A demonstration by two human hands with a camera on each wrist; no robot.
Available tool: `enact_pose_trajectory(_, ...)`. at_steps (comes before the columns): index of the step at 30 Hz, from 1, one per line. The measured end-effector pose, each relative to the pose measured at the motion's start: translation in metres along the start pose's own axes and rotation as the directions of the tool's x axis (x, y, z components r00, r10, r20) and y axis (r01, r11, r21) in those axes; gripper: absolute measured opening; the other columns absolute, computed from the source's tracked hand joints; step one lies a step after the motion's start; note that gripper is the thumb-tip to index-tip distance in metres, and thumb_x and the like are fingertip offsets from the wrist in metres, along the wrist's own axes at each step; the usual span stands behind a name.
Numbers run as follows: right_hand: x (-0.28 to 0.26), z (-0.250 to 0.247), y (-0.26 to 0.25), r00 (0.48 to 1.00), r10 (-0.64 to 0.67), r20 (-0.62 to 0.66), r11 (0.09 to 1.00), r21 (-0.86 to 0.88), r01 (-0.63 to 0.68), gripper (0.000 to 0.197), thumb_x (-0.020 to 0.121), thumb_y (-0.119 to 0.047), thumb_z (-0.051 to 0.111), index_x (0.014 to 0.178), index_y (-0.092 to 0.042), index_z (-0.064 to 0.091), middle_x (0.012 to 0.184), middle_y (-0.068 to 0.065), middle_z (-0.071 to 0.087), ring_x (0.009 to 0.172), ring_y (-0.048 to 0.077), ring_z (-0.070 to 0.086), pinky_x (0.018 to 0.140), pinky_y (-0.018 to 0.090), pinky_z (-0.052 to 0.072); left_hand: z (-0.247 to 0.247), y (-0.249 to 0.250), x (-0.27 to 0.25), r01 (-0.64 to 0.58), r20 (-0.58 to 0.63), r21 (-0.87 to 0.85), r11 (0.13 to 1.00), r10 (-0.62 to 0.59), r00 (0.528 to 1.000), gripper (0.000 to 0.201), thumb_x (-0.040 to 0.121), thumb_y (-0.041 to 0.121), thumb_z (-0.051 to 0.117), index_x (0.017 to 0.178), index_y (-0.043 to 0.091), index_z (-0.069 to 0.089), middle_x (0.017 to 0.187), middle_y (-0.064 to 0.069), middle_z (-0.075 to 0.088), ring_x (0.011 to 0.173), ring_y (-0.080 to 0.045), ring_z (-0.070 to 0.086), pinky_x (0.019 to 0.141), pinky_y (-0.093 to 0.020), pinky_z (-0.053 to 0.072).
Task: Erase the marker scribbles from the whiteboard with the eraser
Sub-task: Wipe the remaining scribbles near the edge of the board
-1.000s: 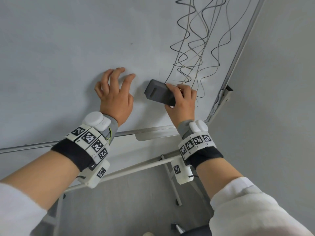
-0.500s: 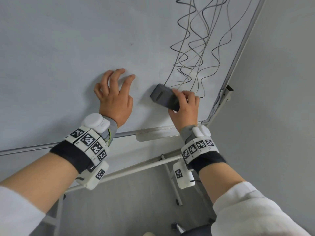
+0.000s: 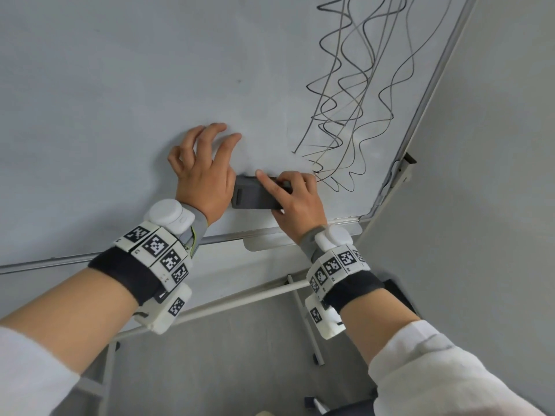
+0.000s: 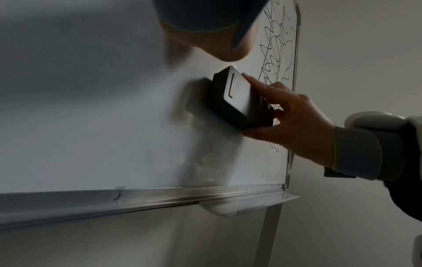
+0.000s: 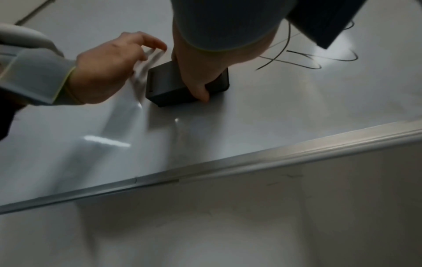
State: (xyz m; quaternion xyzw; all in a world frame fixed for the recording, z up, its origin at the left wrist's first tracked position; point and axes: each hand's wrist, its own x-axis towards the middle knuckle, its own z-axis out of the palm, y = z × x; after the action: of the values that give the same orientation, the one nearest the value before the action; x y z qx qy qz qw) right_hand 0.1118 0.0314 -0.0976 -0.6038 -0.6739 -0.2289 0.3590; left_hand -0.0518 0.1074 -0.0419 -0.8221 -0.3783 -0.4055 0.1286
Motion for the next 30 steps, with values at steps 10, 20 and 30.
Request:
enact_pose_trajectory(10,0.017,-0.007,0.007,0.989,0.096,-0.112,0.994,-0.049,-0.102,0.083,0.064,-0.012,0.081,0.136,-0.026,0.041,0.107,0.000,0.038,0.087,0.024,0.034,0.072,0.032,0.043,0.002,0.000,0.000,0.002,-0.024,-0.014,1.000,-0.002,1.000,0.046,0.078,0.010,0.037,0.120,0.021,0.052,0.134,-0.002,0.039,0.122,-0.025,0.028,0.089,-0.048,0.029)
enact_pose_trajectory(20,0.005,-0.023,0.024,0.955,0.282,-0.088,0.955,-0.068,-0.288,0.087,0.068,-0.013,0.080,0.137,-0.034,0.032,0.097,0.014,0.052,0.083,0.034,0.045,0.066,0.034,0.046,0.005,0.002,0.004,-0.016,-0.048,0.005,1.000,0.016,0.999,0.050,0.073,0.005,0.039,0.119,0.020,0.054,0.132,0.001,0.028,0.120,-0.026,0.026,0.088,-0.047,0.029)
enact_pose_trajectory(30,0.012,-0.033,0.028,0.847,0.513,-0.138,0.858,0.067,-0.509,0.087,0.077,-0.020,0.076,0.142,-0.027,0.018,0.099,0.016,0.048,0.084,0.034,0.045,0.074,0.028,0.033,0.006,0.014,0.012,-0.040,-0.031,-0.003,0.999,0.040,0.999,0.053,0.071,0.006,0.038,0.120,0.019,0.052,0.135,-0.006,0.036,0.129,-0.025,0.024,0.092,-0.039,0.019)
